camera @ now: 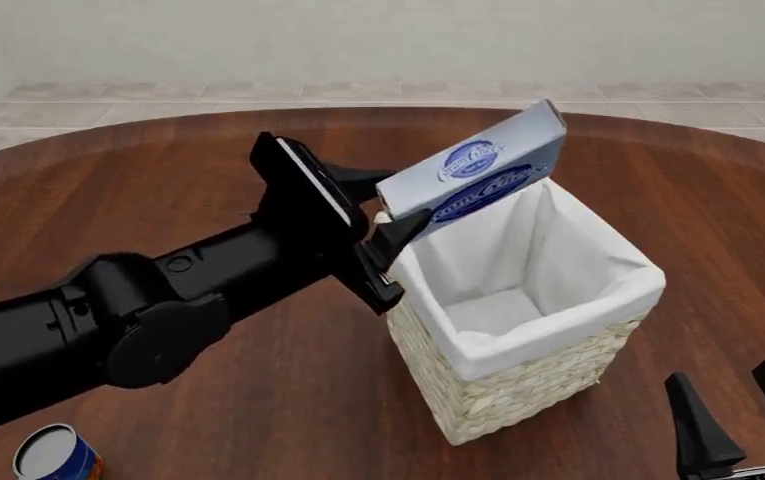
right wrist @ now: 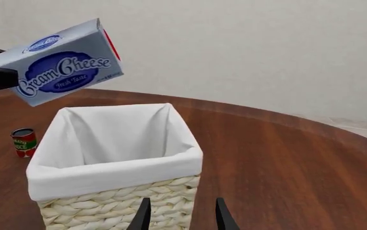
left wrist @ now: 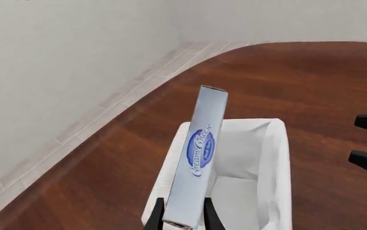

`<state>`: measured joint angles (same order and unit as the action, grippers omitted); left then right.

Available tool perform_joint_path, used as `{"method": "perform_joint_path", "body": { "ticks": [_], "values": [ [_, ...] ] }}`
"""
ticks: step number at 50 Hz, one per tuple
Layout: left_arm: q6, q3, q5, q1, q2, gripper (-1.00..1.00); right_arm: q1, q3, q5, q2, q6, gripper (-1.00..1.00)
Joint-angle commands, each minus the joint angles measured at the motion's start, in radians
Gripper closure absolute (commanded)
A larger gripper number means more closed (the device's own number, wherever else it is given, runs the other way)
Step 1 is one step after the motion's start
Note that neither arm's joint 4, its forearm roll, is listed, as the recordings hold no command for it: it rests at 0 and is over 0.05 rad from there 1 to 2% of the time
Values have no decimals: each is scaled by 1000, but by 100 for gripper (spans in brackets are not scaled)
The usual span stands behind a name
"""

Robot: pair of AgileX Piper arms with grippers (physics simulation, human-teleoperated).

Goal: Pick up the cream cheese box, and put it in the basket.

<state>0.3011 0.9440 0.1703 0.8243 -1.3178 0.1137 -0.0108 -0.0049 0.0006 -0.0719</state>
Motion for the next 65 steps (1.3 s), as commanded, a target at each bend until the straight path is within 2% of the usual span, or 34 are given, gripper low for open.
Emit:
{"method": "perform_joint_path", "body": {
  "ticks": [1,65],
  "values": [
    [18,22,2,13,-11,100,-3,0,0,0,2,-100],
    [12,47,24,71,-80,100,0,-1,0,0,3,-100]
  ]
}}
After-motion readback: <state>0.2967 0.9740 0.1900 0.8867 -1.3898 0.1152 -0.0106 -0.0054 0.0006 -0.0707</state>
